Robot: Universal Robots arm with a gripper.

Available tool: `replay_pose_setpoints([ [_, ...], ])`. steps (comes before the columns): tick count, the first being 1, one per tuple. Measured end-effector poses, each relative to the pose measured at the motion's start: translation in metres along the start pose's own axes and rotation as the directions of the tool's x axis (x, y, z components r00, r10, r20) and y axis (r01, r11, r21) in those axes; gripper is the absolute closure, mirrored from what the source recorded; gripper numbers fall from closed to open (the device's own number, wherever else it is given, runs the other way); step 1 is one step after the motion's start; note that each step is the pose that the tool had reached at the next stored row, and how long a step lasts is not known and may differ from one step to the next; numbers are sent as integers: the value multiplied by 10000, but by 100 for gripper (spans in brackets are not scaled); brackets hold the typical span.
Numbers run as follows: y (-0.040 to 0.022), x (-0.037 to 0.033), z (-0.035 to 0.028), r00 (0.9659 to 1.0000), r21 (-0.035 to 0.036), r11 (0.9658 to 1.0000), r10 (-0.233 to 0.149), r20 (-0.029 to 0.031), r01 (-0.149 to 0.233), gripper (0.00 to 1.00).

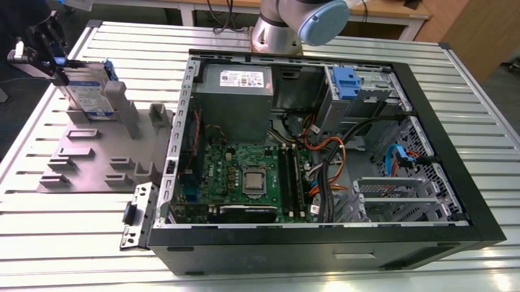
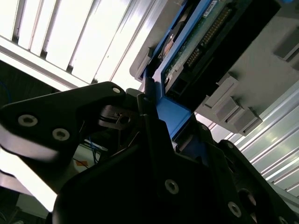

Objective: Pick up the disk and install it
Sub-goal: 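Pick up the disk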

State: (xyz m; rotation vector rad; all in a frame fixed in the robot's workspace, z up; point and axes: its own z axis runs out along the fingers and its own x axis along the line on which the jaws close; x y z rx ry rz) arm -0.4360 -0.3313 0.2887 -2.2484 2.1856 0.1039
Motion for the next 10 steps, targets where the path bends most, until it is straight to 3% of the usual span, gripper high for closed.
replay_pose_setpoints([
  [3,0,0,8,10000,8,10000,-1,1,1,62],
  [4,-1,1,11,10000,12,10000,-1,1,1,55],
  [10,-1,1,15,10000,22,10000,-1,0,1,56],
])
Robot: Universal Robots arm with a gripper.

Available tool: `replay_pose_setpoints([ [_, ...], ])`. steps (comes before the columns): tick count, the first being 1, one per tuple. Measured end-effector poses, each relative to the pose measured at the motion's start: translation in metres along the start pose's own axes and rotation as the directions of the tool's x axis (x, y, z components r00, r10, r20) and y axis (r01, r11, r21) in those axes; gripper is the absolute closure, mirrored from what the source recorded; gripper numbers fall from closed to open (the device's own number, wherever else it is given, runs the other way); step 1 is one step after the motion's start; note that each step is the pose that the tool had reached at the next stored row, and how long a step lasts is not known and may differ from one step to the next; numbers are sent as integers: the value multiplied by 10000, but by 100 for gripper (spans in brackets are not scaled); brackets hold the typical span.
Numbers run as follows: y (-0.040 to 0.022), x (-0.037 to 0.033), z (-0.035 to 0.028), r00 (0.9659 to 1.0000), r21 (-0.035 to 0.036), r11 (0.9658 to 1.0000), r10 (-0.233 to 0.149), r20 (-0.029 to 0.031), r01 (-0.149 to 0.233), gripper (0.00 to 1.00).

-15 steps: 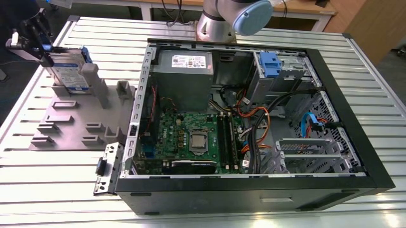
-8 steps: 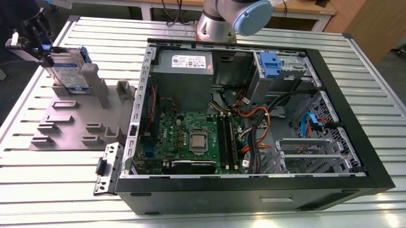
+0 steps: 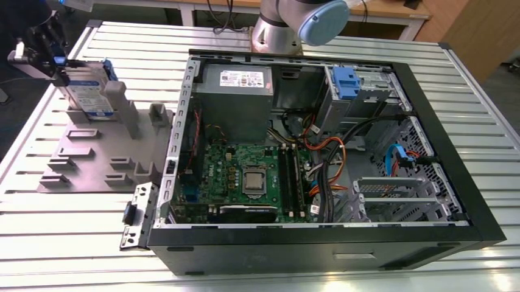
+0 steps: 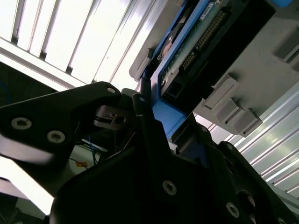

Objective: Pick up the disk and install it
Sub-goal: 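Pick up the disk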

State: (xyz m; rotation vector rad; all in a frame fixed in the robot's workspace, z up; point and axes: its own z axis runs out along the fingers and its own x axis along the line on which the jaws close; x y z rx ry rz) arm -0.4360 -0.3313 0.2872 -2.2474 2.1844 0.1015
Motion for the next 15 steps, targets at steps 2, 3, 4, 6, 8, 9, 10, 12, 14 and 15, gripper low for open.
replay_pose_setpoints([
  [2,0,0,0,10000,0,10000,0,-1,0,56],
  [3,0,0,0,10000,0,10000,0,-1,0,63],
  [4,0,0,0,10000,0,10000,0,0,0,63],
  [6,0,0,0,10000,0,10000,0,0,0,63],
  [8,0,0,0,10000,0,10000,0,0,0,63],
  [9,0,0,0,10000,0,10000,0,0,0,63],
  [10,0,0,0,10000,0,10000,0,0,0,63],
  [12,0,0,0,10000,1,10000,0,0,0,63],
  [14,0,0,0,10000,1,10000,0,0,0,63],
  [15,0,0,0,10000,1,10000,0,0,0,63],
])
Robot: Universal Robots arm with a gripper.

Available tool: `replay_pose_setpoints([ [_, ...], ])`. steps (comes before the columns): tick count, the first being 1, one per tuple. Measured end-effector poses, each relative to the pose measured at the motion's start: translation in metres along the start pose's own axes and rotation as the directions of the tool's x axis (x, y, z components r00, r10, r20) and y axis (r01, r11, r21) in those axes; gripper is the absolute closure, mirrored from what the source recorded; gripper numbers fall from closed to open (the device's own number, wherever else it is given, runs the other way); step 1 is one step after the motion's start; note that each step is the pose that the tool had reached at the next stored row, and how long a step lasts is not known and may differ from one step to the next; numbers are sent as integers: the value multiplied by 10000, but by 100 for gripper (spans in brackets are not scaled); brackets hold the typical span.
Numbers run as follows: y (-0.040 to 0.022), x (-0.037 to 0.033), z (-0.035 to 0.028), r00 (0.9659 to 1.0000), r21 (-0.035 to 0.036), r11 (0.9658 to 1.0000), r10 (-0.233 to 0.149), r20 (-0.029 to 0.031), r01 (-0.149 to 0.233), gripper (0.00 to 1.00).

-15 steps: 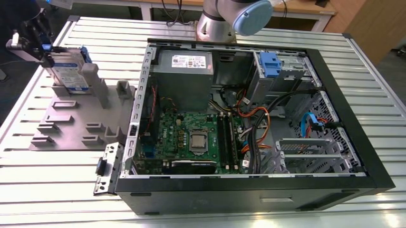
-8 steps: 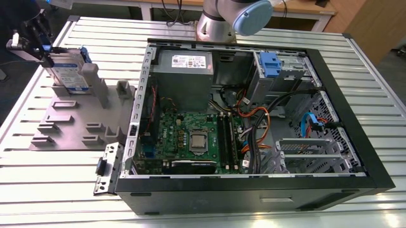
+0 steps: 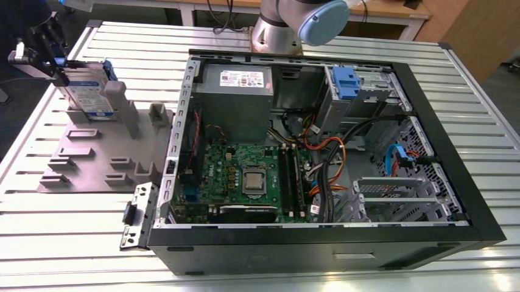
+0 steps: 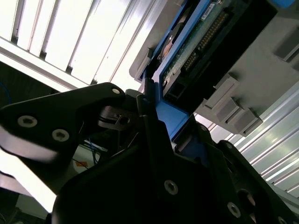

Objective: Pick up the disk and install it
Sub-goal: 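Pick up the disk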

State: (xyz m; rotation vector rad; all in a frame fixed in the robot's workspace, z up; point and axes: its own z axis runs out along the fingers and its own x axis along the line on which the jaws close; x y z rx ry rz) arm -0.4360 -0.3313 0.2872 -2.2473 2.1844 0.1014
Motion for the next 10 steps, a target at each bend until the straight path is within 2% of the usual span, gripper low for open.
replay_pose_setpoints([
  [4,0,0,-3,10000,2,10000,0,1,0,63],
  [10,3,-3,-56,10000,1,10000,1,1,-1,63],
])
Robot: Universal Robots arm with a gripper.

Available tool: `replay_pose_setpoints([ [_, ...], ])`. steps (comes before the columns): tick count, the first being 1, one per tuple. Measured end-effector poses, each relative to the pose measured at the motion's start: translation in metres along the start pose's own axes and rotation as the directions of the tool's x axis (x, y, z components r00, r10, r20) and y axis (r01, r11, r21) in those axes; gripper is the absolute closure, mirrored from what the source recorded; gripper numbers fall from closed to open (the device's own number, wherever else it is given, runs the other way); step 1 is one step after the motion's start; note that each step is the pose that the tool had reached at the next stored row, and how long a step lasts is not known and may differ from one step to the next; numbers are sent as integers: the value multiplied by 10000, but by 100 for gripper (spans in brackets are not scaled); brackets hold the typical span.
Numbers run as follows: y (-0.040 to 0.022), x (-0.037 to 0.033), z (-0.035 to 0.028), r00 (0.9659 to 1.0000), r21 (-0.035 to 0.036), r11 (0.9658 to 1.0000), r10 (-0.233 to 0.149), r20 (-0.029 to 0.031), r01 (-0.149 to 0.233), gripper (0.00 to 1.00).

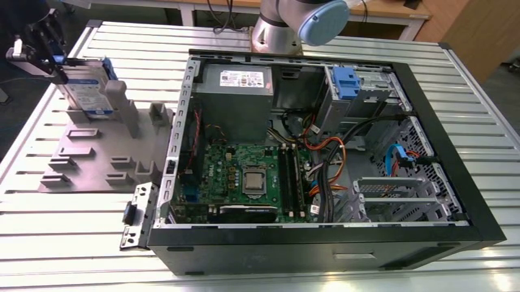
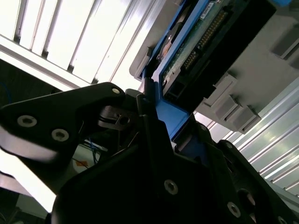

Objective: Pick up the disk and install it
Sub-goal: 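Pick up the disk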

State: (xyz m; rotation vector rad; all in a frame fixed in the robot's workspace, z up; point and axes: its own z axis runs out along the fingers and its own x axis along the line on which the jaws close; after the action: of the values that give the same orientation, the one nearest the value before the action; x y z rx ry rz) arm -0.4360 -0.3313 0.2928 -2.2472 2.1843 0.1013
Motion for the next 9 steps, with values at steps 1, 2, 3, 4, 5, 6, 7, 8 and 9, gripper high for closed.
replay_pose_setpoints([
  [1,0,0,-9,10000,-1,10000,-1,0,1,63],
  [2,0,-1,-17,10000,0,10000,-1,0,1,63],
  [3,0,-1,-21,10000,1,10000,0,0,0,63],
  [4,0,-1,-20,10000,3,10000,0,1,0,63],
  [5,0,-1,-21,10000,4,10000,0,1,0,63],
  [6,1,-1,-22,10000,2,10000,-1,1,1,63],
  [7,1,-1,-27,10000,-2,10000,0,-1,0,63],
  [8,1,-1,-34,10000,-4,10000,0,-2,0,63],
  [9,1,-2,-40,10000,-3,10000,0,-1,0,63],
])
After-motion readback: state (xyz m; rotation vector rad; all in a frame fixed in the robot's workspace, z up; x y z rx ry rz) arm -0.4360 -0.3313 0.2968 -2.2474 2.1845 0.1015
